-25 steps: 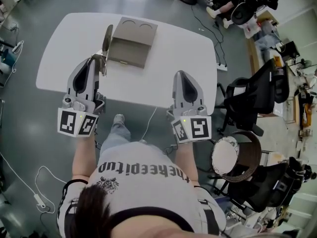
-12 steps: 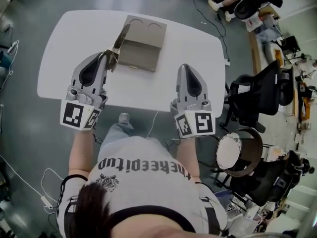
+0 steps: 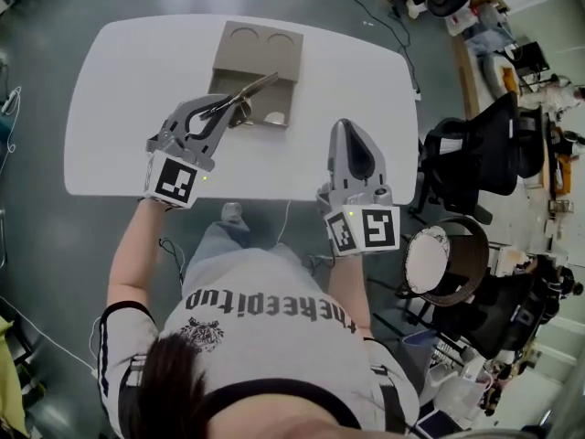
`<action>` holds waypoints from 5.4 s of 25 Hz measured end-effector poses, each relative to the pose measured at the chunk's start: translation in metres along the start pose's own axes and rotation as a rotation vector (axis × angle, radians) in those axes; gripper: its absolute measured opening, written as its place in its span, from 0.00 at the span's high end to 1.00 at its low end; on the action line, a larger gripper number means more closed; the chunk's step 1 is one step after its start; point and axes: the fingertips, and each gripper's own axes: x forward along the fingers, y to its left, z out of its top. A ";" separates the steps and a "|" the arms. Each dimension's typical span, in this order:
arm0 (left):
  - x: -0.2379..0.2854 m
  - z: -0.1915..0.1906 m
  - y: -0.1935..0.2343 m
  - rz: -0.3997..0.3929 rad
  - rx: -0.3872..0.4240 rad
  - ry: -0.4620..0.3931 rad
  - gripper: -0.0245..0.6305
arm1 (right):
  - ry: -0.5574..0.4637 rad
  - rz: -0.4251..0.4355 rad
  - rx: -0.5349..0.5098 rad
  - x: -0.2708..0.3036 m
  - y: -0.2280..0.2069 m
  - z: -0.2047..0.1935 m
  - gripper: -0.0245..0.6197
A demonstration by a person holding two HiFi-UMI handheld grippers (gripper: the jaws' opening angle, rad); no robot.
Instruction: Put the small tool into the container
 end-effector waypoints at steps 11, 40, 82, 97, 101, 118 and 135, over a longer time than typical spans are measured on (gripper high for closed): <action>0.060 -0.075 -0.052 -0.241 0.227 0.154 0.94 | 0.046 -0.094 -0.010 -0.016 -0.022 -0.011 0.96; 0.152 -0.196 -0.080 -0.491 0.401 0.457 0.94 | 0.137 -0.339 -0.031 -0.049 -0.069 -0.023 0.96; 0.015 -0.102 0.010 0.019 -0.601 0.187 0.95 | 0.134 0.046 -0.015 0.020 0.023 -0.023 0.96; -0.038 0.002 0.020 0.263 -0.590 -0.060 0.95 | 0.071 0.150 -0.093 -0.010 0.027 -0.007 0.96; -0.048 0.028 0.009 0.325 -0.561 -0.104 0.94 | 0.049 0.161 -0.100 -0.028 0.017 0.002 0.96; -0.110 0.095 -0.020 0.555 -0.541 -0.205 0.94 | -0.036 0.187 -0.074 -0.082 -0.014 0.032 0.96; -0.126 0.143 -0.070 0.596 -0.509 -0.238 0.94 | -0.089 0.200 -0.042 -0.134 -0.036 0.041 0.96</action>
